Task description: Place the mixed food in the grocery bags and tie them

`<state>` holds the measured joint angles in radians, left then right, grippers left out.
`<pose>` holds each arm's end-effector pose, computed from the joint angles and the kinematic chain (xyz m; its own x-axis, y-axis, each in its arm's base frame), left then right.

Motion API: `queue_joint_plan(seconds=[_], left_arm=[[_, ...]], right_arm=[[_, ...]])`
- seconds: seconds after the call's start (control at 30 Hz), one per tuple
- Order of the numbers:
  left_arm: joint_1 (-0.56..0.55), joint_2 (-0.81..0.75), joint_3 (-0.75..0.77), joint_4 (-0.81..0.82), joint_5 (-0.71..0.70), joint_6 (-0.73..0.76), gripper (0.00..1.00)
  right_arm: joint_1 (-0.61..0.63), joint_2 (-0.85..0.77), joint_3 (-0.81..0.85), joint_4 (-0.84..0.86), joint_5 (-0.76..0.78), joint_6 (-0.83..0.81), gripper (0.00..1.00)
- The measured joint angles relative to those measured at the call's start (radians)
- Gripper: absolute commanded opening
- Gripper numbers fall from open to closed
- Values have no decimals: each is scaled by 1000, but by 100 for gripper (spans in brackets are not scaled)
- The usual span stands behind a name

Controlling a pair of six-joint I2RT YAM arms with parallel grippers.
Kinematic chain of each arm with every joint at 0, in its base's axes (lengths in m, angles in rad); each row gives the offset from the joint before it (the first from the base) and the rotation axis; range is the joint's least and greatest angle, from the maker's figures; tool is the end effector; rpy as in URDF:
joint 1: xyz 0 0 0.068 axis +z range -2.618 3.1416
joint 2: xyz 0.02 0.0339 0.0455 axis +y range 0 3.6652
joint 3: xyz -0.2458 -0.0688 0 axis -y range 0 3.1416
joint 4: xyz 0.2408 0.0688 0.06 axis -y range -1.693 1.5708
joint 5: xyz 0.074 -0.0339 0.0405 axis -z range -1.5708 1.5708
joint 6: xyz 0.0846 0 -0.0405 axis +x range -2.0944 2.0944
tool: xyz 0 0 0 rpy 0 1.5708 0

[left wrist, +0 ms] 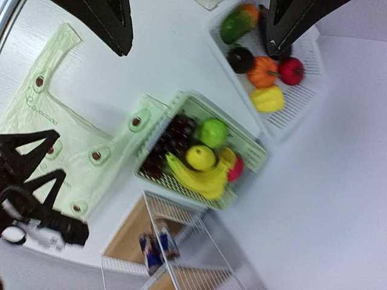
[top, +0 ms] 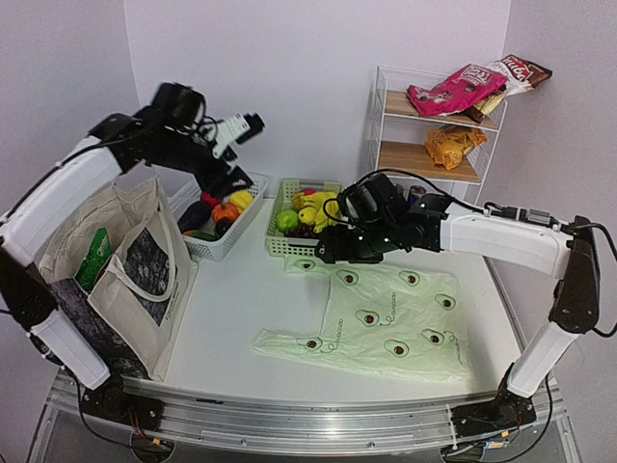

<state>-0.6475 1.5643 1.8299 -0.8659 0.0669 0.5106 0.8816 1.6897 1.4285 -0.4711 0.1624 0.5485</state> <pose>0.2883 -0.2251 0.3909 -0.0775 0.6699 -0.7384 0.7837 0.4988 0.3703 0.2741 0.3111 0.2481 -0.7200 -0.0647 -0.6909 -0.3630 0.8837 0.2955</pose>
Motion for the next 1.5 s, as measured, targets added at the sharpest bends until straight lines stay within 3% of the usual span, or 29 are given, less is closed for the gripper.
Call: queue_joint_plan(seconds=[0.23,0.4,0.5,0.6,0.83,0.9,1.27,1.5], left_arm=[[88,366,-5,-25,-132,-134,84],[189,455,-12,12,-171,-181,78],[195,485,-9,31,-165,-222,74],[183,537,-4,46,-144,-261,61],[196,650,42,58,-140,-381,12],[205,649,43,55,-125,-430,7],[208,677,192,3,-20,-681,2],[190,728,205,46,-30,-816,2]], right_arm=[[-10,-16,-47,-25,18,1,74],[-27,-16,-62,-29,17,1,74],[-39,-16,-62,-32,13,1,74],[-49,-16,-62,-33,9,1,74],[-63,-16,-73,-42,3,1,74],[-64,-16,-78,-47,3,1,74],[-69,-16,-76,-81,-3,1,74],[-70,-3,-35,-107,-6,1,74]])
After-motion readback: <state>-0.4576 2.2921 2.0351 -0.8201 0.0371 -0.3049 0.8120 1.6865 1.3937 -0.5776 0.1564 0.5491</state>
